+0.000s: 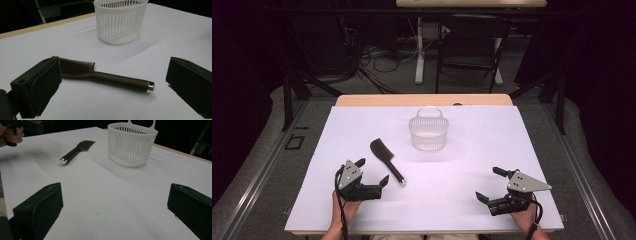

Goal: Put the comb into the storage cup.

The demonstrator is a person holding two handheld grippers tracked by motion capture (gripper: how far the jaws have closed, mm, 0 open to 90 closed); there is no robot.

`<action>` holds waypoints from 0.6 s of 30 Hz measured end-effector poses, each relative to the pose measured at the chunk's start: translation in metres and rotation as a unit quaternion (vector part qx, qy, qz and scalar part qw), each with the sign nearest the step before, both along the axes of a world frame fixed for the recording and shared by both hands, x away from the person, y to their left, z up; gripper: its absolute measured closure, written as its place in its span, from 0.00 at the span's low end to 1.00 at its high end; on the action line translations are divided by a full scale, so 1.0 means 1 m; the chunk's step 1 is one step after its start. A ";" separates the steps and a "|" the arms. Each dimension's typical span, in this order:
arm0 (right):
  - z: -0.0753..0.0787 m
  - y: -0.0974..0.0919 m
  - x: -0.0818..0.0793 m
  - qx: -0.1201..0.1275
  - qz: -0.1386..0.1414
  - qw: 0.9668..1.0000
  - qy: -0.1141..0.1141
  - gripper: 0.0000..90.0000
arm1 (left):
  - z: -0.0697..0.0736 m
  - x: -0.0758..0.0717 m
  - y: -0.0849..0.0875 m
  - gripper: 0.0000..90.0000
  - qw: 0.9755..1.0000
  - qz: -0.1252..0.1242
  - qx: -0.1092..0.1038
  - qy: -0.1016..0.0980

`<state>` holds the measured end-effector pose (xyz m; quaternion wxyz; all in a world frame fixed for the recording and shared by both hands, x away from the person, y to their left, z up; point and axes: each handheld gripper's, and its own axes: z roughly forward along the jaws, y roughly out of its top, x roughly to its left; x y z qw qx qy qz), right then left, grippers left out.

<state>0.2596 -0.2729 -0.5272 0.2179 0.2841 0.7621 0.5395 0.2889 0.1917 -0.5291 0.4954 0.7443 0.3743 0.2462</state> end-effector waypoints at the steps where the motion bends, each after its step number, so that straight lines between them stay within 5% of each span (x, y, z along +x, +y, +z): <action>1: 0.000 0.000 0.000 -0.001 0.000 1.000 0.001 0.00 | 0.000 0.001 -0.001 0.00 1.000 0.002 0.000 0.001; 18: 0.001 -0.001 0.000 -0.001 -0.001 1.000 -0.001 0.00 | -0.001 0.015 -0.018 0.00 1.000 -0.008 0.012 0.022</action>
